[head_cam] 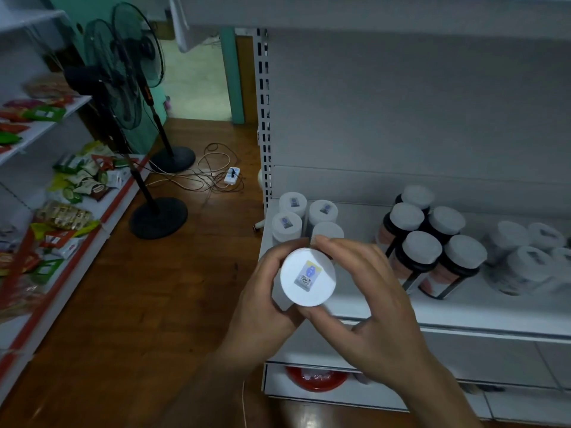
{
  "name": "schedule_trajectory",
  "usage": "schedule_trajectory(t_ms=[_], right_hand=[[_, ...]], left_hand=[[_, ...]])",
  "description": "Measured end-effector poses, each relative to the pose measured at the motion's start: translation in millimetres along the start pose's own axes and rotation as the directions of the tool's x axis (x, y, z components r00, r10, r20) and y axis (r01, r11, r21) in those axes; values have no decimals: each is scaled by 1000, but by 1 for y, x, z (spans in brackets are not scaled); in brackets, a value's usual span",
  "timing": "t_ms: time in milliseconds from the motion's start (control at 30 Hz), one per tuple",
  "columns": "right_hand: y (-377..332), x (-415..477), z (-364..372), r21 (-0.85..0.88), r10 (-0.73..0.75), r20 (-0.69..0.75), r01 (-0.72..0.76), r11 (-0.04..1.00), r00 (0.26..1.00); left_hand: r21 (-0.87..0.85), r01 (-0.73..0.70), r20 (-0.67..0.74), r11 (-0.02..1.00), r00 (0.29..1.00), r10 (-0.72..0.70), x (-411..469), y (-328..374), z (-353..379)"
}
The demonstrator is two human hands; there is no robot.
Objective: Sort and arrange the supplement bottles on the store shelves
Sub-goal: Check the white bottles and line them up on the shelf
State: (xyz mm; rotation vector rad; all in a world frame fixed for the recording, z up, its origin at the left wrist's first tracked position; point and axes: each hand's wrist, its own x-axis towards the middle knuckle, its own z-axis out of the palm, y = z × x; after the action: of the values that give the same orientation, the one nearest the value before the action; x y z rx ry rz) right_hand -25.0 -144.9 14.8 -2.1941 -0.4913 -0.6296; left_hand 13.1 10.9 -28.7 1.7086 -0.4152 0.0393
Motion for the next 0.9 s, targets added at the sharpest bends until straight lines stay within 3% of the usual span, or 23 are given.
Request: schedule_trajectory(t_ms=[200, 333, 433, 567, 667, 767, 900], right_hand=[[5, -4, -10, 29, 23, -32, -22, 999, 999], [19, -8, -13, 368, 238, -40, -207, 907, 970], [27, -12, -15, 614, 409, 75, -365, 700, 910], [32, -20, -11, 756, 533, 285, -528, 386, 797], [29, -23, -4, 827, 509, 441, -555, 90, 739], [24, -27, 2, 857, 424, 510, -485, -176, 748], [21, -30, 3, 821, 350, 553, -425, -381, 756]], left_hand=[[65, -30, 13, 997, 1000, 29, 3, 6, 7], [50, -51, 0, 997, 999, 51, 1, 9, 5], [-41, -56, -27, 998, 998, 55, -1, 14, 1], [-122, -88, -17, 989, 996, 86, -2, 24, 0], [-152, -119, -3, 981, 993, 120, -4, 34, 6], [-147, -152, 18, 977, 988, 156, -8, 44, 16], [-94, -184, 74, 978, 979, 191, -13, 54, 26]])
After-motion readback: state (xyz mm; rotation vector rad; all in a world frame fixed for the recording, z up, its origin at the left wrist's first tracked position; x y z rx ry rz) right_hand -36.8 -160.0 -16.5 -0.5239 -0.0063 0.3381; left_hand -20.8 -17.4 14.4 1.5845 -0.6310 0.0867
